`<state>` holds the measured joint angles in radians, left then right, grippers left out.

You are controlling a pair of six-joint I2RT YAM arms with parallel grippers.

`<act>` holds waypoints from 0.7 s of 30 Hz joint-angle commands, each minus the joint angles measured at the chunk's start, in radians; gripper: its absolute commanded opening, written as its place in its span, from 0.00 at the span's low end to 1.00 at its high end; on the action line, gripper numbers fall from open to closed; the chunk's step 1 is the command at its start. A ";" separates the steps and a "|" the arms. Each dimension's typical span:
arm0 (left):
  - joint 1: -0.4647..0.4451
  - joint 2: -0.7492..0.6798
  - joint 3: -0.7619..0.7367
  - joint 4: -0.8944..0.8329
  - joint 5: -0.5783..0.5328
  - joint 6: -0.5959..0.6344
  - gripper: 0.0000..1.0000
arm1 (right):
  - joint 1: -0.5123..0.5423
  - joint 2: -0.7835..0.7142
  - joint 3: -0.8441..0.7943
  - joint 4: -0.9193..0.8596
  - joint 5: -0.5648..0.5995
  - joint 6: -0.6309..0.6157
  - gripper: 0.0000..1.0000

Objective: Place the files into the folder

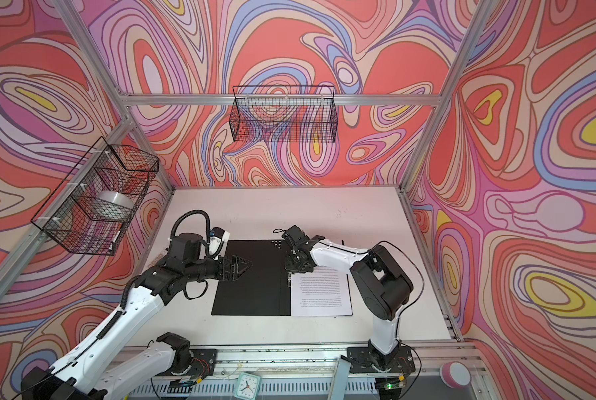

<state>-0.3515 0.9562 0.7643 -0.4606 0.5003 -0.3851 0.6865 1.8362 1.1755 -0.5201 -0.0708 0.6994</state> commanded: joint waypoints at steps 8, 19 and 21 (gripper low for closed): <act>0.008 0.017 0.017 -0.006 0.009 0.014 1.00 | -0.043 0.038 0.097 -0.070 0.017 -0.151 0.00; 0.008 0.047 0.012 0.015 0.005 -0.024 1.00 | -0.161 0.061 0.122 -0.039 -0.068 -0.249 0.00; 0.007 0.063 0.013 0.020 0.011 -0.040 1.00 | -0.182 0.075 0.136 -0.038 -0.084 -0.275 0.00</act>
<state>-0.3515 1.0016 0.7643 -0.4587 0.5003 -0.4034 0.5247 1.8896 1.2713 -0.5816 -0.1249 0.4805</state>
